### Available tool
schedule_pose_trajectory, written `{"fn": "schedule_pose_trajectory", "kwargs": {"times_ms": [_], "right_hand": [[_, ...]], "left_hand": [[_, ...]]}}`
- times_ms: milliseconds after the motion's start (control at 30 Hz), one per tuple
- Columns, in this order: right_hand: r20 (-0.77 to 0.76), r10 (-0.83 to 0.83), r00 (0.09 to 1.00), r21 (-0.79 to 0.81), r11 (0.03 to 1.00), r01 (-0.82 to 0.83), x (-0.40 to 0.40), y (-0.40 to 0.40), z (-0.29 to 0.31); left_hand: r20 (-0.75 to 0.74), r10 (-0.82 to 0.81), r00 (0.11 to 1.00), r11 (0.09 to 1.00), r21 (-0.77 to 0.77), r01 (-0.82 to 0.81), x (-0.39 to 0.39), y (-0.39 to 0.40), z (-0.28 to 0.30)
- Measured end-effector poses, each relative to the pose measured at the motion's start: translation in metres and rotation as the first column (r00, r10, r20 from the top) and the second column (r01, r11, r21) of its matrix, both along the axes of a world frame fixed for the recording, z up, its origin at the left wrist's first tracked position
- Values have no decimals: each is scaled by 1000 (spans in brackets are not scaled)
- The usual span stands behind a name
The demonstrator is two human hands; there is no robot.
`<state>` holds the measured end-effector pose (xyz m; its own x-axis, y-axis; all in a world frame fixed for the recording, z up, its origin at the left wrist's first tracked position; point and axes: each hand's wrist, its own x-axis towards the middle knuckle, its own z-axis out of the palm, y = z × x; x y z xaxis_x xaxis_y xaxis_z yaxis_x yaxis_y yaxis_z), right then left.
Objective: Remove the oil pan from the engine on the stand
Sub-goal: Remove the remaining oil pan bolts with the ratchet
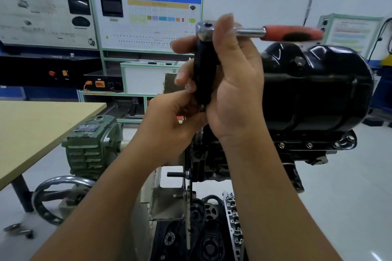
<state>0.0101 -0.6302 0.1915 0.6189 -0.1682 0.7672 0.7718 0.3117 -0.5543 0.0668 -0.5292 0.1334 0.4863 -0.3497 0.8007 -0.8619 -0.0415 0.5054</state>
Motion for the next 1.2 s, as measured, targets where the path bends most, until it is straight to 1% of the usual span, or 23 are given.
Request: {"fn": "schedule_pose_trajectory", "kwargs": {"times_ms": [67,167,233,267,400,467,533,633,767,800,933,1000,1133,1200], "right_hand": [[-17,10,1000,0,1000,-10,-1,0,0],[50,-22,999,-8,1000,22,-3,0,0],[81,-68,994,-7,998,69,-2,-1,0],[83,-61,995,-16,998,63,-2,-1,0],[-17,-5,1000,-14,1000,5,-2,-4,2],[-8,-6,1000,-28,1000,6,-2,-5,3],[35,-27,999,-38,999,29,-4,-6,3],[57,-59,997,-30,998,61,-3,-8,2],[-39,-8,999,-16,1000,8,-2,-10,3],[-43,-4,999,-10,1000,3,-2,-11,3],[60,-89,994,-16,996,90,-1,-11,2],[73,-95,993,-2,995,95,-1,-11,1],[-36,-36,999,-14,999,35,-2,-10,1],[-34,-40,999,4,999,40,-1,-9,2]], "left_hand": [[23,14,1000,1000,20,-14,1,1,0],[62,60,996,998,-20,-59,-4,-3,0],[49,86,995,996,-36,-84,-5,-5,2],[50,90,995,995,-39,-88,-5,-5,2],[81,77,994,997,-2,-77,-1,-6,-4],[93,92,991,995,-41,-88,-2,-8,-7],[92,107,990,992,-76,-100,-3,-10,-8],[66,109,992,992,-67,-104,-3,-11,-5],[18,39,999,999,0,-39,-3,-4,0],[4,36,999,999,7,-36,-3,-3,0],[0,107,994,994,-29,-107,-4,-5,-1],[5,111,994,993,-43,-110,-5,-6,-1],[7,27,1000,999,-19,-26,-5,-4,0],[-1,48,999,998,-31,-48,-5,-5,-1]]}}
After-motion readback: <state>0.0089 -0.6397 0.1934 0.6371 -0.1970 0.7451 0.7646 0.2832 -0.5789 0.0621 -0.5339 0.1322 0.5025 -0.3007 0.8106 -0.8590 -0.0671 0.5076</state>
